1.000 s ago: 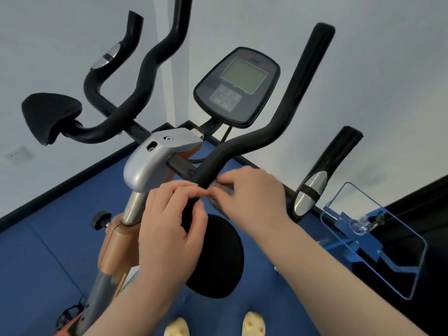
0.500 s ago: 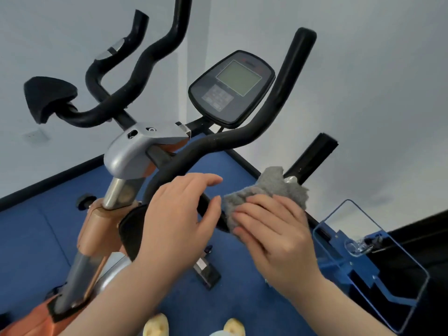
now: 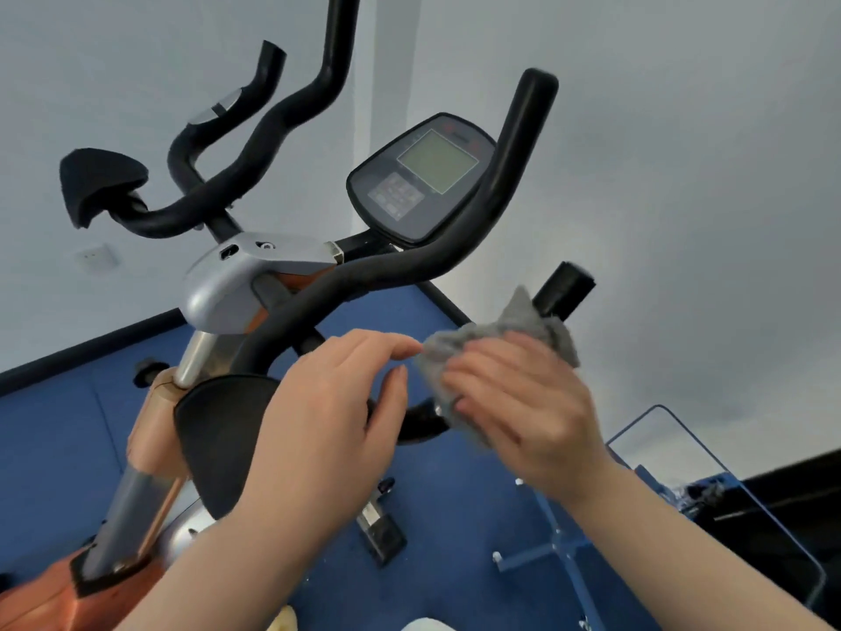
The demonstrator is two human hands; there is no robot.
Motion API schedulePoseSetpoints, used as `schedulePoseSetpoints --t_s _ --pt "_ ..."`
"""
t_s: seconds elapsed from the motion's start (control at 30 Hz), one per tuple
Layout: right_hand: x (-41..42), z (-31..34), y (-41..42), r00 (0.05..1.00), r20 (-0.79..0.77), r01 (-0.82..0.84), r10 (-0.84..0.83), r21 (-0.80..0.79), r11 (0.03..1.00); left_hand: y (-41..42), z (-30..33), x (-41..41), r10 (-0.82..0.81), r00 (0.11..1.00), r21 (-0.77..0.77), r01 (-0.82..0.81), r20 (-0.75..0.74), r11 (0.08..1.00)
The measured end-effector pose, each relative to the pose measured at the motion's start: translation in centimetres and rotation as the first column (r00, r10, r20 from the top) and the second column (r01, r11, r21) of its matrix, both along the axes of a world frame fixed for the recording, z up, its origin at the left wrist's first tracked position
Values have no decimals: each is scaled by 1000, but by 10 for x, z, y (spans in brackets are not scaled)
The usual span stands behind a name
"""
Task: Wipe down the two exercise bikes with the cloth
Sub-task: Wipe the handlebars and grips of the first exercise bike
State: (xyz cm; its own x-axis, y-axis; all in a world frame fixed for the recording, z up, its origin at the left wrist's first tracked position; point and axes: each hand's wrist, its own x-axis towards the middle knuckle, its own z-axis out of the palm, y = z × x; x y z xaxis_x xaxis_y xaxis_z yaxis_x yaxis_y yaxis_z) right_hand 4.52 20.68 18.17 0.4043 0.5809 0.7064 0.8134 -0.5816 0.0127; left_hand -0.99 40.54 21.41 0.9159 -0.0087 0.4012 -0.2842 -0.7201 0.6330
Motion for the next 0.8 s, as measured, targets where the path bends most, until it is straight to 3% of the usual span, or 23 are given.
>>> schedulePoseSetpoints --t_s 0.13,0.27,0.47,0.57,0.63,0.67,0.73,0.8 --pt "2 1 -1 992 -34 125 -121 184 975 -26 -11 1 51 998 -193 -55 -27 980" --pt "4 0 1 999 -3 -54 54 -55 997 -42 -26 9 50 996 -322 -70 -70 944" --pt "63 47 -35 963 270 64 -16 -167 984 -48 -25 18 91 985 -310 -134 -149 941" --pt "71 57 -30 994 94 64 -63 -10 998 -54 -25 25 130 976 -197 -164 -174 967" --pt "68 54 -27 993 -72 106 -94 182 977 -56 -25 26 163 972 -146 -188 -168 971" --pt "64 51 -21 981 -168 145 -94 328 933 -55 -26 26 175 971 -136 -198 -165 971" --pt "51 40 -2 955 -281 252 -92 612 750 -54 -28 25 186 972 -96 -201 -145 975" --pt "45 30 11 961 -235 273 -146 717 641 -53 -28 26 188 974 -46 -195 -126 980"
